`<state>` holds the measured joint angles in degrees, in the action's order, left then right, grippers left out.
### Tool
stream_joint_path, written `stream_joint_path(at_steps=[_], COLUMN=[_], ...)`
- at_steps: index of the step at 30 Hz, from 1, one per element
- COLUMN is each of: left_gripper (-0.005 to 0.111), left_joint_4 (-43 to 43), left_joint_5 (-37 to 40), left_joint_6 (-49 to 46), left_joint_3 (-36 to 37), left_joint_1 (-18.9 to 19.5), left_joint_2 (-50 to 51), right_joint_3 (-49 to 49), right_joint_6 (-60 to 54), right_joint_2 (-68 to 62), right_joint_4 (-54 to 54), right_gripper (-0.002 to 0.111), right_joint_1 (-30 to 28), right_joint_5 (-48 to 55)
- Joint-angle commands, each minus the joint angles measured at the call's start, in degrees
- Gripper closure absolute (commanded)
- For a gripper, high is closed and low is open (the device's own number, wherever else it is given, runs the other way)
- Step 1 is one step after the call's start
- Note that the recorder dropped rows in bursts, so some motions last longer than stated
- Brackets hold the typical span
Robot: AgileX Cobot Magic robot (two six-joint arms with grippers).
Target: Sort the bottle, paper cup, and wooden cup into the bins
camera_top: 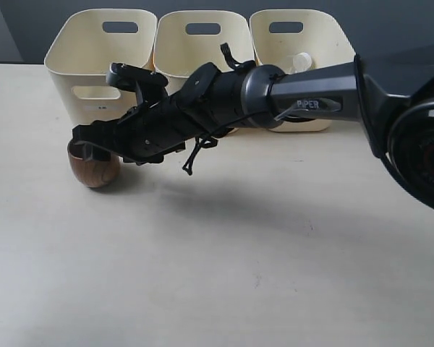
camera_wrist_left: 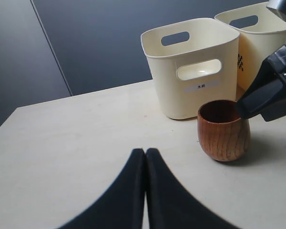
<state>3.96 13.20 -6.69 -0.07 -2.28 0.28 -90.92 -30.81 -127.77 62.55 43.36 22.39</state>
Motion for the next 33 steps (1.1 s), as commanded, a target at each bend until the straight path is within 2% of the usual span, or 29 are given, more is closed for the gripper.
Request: stream_joint_path(at_steps=[1,20,33], left_gripper=[0.107,0.107,0.107], left_joint_4=[0.0,0.0,0.0], left_joint_5=[-0.4,-0.4,-0.4], left_joint_6=[0.1,0.1,0.1], left_joint_3=[0.1,0.1,0.1], left_joint_1=[-0.2,-0.2,-0.2], left_joint_2=[-0.3,-0.3,-0.3], right_joint_3=[-0.4,-0.4,-3.7], right_joint_6=[-0.4,-0.4,-0.3], right_joint_2=[0.0,-0.2,-2.8], right_joint_4=[1.3,4.0,5.5], right_gripper=[0.045,0.045,0.045], right_joint_1=[0.1,0.1,0.1], right_joint_5=[-1.9,-5.0,-3.3])
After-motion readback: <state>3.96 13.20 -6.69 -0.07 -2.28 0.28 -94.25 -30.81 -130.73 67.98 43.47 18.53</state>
